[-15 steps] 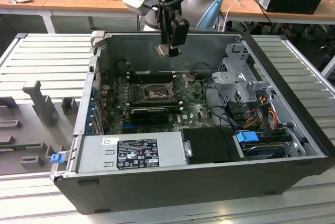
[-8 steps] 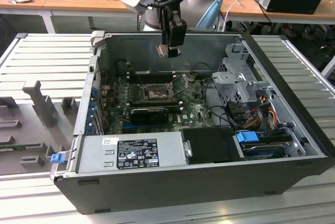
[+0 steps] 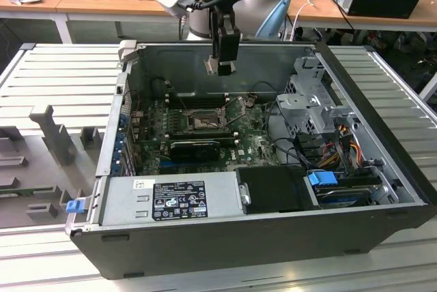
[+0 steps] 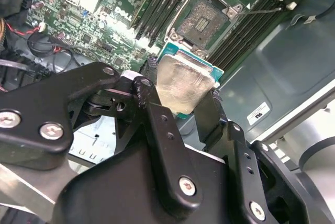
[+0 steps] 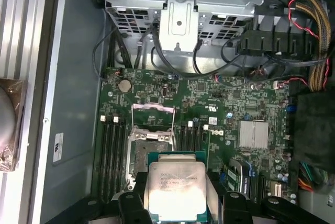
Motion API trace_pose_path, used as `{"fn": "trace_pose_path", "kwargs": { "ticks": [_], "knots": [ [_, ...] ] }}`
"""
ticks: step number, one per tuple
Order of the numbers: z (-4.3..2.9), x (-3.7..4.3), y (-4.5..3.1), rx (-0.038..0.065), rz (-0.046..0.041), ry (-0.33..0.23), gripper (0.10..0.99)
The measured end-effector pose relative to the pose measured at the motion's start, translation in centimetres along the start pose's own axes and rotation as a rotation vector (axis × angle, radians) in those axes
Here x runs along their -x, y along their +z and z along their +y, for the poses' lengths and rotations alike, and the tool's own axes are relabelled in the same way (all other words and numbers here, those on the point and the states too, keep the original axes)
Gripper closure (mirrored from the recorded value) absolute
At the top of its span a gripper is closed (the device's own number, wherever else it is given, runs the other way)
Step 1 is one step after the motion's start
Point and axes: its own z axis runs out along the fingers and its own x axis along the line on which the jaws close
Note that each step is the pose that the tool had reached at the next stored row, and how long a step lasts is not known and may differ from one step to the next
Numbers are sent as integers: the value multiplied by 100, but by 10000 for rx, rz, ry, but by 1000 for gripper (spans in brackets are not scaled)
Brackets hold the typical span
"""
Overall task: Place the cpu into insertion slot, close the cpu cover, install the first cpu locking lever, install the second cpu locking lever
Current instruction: 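Place the cpu into insertion slot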
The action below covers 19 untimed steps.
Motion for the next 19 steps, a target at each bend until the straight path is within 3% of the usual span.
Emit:
{"fn": "trace_pose_path", "kwargs": {
  "ticks": [7,19],
  "knots": [
    [-3,0,31,6,-62,610,561],
    [-11,2,119,-49,-75,749,561]
  ]
}}
